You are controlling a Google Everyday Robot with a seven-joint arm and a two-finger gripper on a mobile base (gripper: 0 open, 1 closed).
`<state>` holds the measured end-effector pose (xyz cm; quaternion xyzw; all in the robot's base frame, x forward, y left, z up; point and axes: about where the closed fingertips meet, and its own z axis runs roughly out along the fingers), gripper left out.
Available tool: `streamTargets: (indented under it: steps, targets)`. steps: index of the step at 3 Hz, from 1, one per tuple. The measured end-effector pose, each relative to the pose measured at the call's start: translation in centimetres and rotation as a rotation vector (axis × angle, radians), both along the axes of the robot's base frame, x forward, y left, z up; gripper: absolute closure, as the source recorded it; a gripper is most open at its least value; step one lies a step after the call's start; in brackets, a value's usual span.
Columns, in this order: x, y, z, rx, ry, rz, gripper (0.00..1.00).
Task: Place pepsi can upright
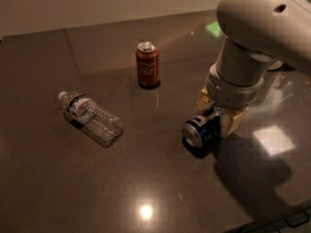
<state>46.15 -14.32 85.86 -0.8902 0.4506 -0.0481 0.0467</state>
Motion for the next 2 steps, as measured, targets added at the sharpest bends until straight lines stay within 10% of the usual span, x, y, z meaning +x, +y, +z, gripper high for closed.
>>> streamTargets:
  steps: [2]
  targets:
    - [4.2,1.7,4.5,0.065,-0.235,0.123,1.00]
